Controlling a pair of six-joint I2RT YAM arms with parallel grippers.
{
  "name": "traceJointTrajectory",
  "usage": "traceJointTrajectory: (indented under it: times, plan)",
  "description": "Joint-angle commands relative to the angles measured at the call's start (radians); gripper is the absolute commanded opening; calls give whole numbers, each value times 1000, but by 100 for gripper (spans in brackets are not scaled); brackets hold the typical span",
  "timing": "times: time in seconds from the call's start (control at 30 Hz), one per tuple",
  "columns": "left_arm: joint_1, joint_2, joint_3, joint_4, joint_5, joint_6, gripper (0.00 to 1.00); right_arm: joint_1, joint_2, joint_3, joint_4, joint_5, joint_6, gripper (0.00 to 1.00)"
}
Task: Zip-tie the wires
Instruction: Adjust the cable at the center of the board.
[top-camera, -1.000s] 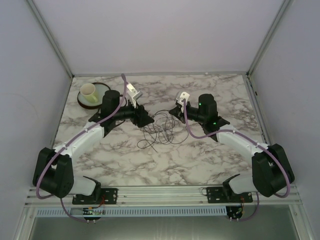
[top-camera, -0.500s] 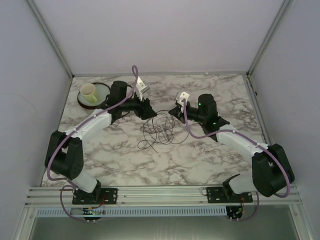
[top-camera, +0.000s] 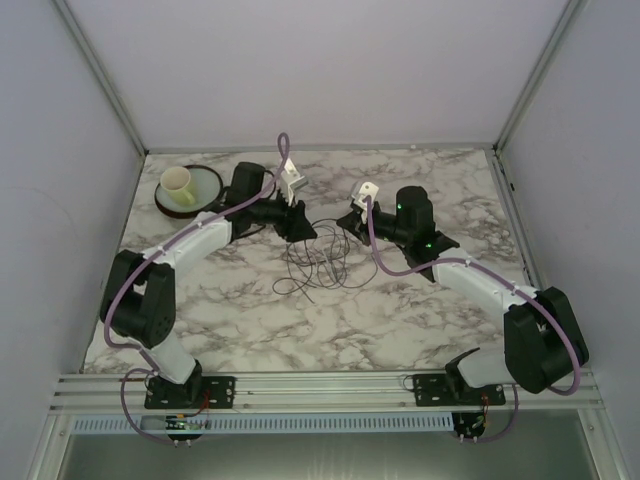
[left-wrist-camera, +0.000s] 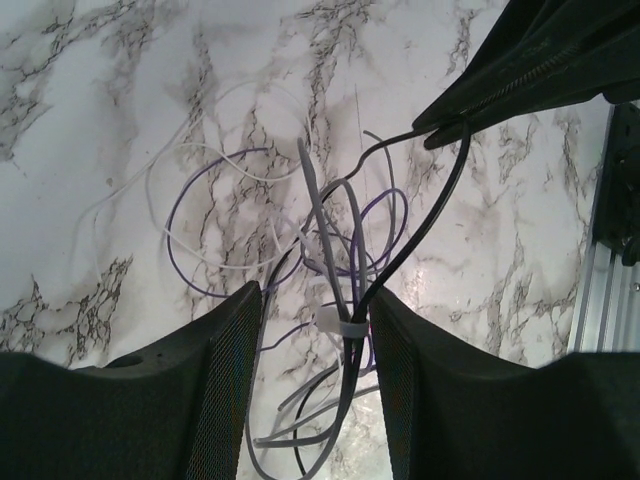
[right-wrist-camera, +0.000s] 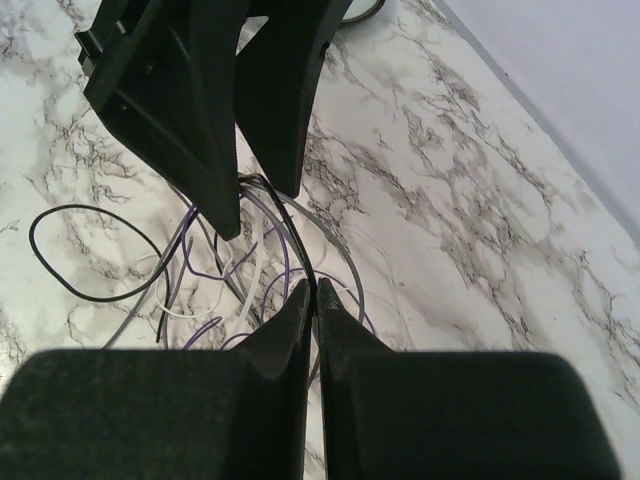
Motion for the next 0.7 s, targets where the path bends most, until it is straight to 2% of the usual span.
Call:
traceJointTrajectory:
  times: [0.0,0.13,0.4,0.67]
  plan:
    - [-10,18,52,-7,32,26,48,10,6,47,21,-11,9,0]
    - [-17,26,64,-8,33,23,45,10,6,48,20,-12,8,0]
    - [-21,35,65,-46,27,42,26,10,-3,51,14,19,2,0]
    - [-21,24,45,-55,24,52,17,7,4,84,-16,44,-14,0]
